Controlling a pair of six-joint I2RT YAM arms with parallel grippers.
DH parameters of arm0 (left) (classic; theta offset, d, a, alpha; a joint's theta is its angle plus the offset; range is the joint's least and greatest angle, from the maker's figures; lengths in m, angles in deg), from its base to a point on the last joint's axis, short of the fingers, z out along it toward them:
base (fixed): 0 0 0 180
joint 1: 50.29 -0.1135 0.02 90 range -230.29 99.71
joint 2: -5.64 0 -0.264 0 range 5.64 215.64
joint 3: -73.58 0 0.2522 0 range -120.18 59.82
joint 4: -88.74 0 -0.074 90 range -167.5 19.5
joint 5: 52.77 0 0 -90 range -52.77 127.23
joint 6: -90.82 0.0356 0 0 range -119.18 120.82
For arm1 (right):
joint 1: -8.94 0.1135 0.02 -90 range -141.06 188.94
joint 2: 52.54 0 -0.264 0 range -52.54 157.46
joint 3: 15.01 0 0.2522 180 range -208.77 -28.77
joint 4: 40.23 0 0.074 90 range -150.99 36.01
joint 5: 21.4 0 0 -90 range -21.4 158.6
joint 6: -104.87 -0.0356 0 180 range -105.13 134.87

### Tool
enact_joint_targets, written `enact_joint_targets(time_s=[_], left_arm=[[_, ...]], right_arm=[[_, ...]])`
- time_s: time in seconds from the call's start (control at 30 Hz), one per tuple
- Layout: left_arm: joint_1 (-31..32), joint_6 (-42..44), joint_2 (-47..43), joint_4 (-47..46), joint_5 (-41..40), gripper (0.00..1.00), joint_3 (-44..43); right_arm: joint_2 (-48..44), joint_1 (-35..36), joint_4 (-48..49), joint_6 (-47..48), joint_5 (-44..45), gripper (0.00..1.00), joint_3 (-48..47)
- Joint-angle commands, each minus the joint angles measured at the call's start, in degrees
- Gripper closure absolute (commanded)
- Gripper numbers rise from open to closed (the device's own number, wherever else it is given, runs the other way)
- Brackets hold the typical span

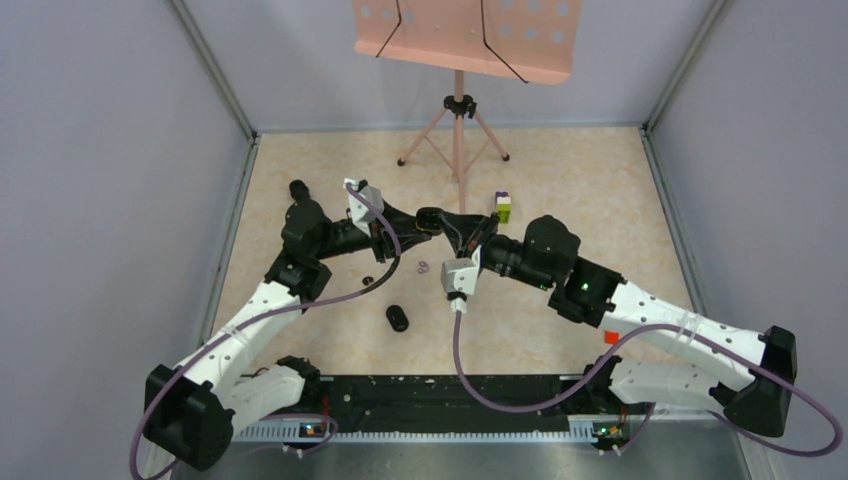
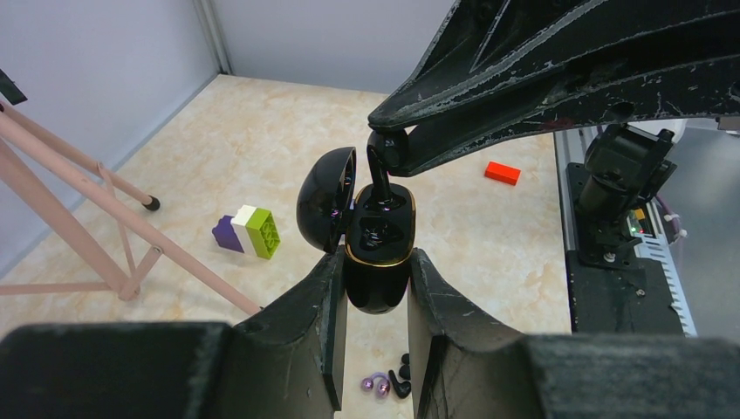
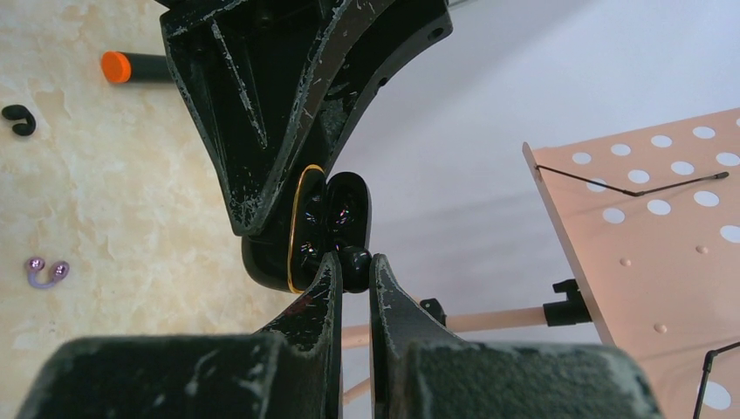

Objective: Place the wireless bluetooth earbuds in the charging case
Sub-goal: Insert the right earbud into the right side groove of the charging case.

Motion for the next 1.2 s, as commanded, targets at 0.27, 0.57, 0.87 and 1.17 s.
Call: enact_joint_targets(time_s=[0.27, 0.57, 0.87, 1.17], left_arm=[[0.21, -1.54, -1.56, -3.52, -1.02, 1.0, -0.84], [0.24, -1.38, -1.66, -2.87, -1.11, 1.0, -0.41], [0.24, -1.91, -1.37, -3.41, -2.05, 1.0, -0.55], [0.25, -3.8, -1.25, -4.57, -4.42, 1.0, -0.32]], right_arm=[[0.49, 0.93, 2.02, 2.81, -0.79, 1.0, 0.84], [0.92, 0.93, 1.54, 4.25, 1.27, 1.0, 0.32], [0.82, 0.88, 0.15, 5.26, -0.93, 1.0, 1.0], [0.96, 0.89, -1.02, 7.3, -3.25, 1.0, 1.82]])
